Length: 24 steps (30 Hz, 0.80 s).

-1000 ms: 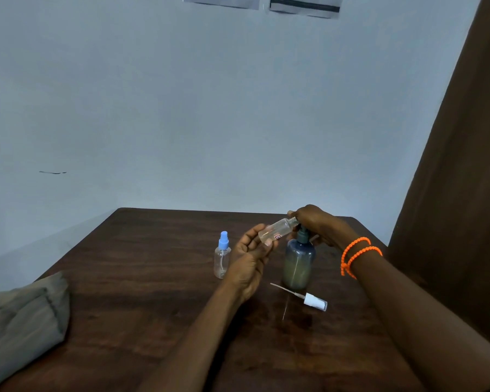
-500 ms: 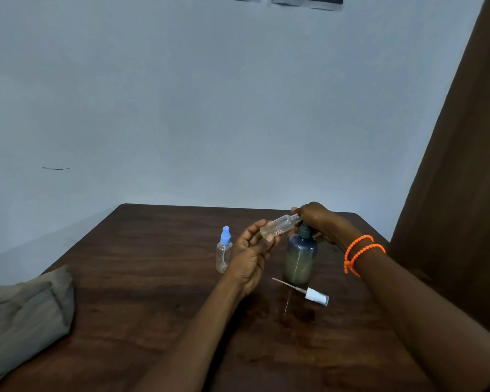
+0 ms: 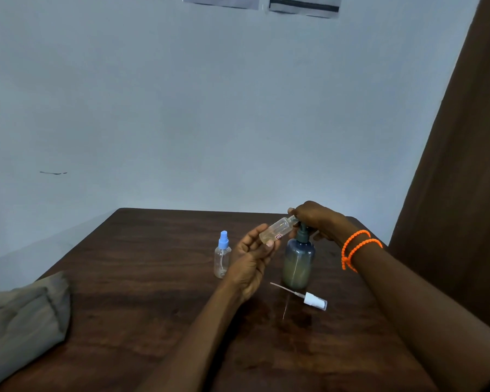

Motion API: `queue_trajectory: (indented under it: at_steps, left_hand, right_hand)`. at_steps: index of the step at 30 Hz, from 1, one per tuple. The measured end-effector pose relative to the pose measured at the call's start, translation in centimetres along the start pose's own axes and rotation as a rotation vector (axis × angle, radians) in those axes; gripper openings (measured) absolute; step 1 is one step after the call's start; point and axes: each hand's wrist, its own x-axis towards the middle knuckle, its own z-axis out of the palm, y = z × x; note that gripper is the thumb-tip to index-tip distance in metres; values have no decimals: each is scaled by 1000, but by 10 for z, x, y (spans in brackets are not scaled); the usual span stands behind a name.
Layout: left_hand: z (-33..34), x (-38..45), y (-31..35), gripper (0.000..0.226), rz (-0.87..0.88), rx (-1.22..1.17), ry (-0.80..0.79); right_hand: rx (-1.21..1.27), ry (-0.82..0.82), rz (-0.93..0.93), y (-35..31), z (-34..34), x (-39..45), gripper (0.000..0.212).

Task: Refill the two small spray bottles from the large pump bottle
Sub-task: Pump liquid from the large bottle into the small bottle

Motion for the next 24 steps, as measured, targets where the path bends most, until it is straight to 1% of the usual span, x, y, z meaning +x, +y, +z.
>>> queue_trajectory:
  at_steps: [3,5,9,14,19,24]
  left_hand:
    - [0,2,0,40,10,3,17]
    - [-1,1,0,40,9,-4,14]
    - [1,-2,-2,48,1,-9,0]
    - [-2,3,-1,40,8,10,3]
    - [-1,0,-2,48,-1,-22,-3]
    - [-3,3,-2,43,8,-8,4]
  right_hand:
    - [112,1,-4,6,9,2,26]
    - [88,8,-1,7,9,-2,26]
    - [9,3,9,0,-2,-4,27]
    - [107,6,-4,5,9,-3,27]
    - [-9,-3,-10,-2,-2,-7,25]
    - [85,-8,-1,5,7,-2,24]
